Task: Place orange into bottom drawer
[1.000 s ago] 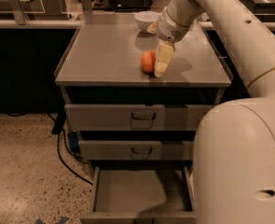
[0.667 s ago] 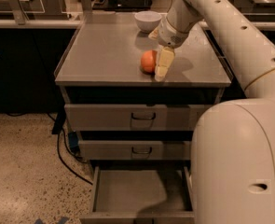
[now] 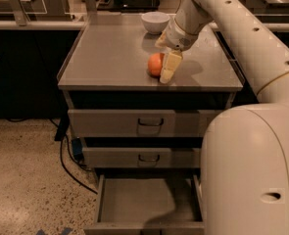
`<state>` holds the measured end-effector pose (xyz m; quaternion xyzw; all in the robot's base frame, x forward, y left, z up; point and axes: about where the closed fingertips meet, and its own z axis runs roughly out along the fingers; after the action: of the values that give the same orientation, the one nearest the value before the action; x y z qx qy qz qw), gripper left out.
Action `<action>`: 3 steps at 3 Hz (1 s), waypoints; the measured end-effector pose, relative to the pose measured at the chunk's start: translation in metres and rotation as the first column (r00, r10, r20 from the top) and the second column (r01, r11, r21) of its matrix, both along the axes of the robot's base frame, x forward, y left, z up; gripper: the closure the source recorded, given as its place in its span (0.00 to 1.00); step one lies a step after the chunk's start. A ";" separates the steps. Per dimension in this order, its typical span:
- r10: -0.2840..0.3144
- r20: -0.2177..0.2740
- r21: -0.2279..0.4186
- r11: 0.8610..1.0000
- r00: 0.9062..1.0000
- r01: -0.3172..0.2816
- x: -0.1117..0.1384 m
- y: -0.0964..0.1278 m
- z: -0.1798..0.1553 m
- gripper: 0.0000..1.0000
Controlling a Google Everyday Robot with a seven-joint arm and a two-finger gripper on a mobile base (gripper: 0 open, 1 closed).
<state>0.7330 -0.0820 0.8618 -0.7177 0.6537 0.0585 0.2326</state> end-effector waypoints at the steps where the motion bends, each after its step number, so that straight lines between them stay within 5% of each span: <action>1: 0.000 0.000 0.000 1.000 1.000 0.000 0.000 0.000 0.000 0.42; 3: 0.000 0.000 0.000 1.000 1.000 0.000 0.000 0.000 0.000 0.89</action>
Offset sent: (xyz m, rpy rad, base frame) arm 0.0000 0.0000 0.0000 0.0000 0.0000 0.0000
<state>0.7330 -0.0820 0.8618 -0.7177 0.6537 0.0585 0.2326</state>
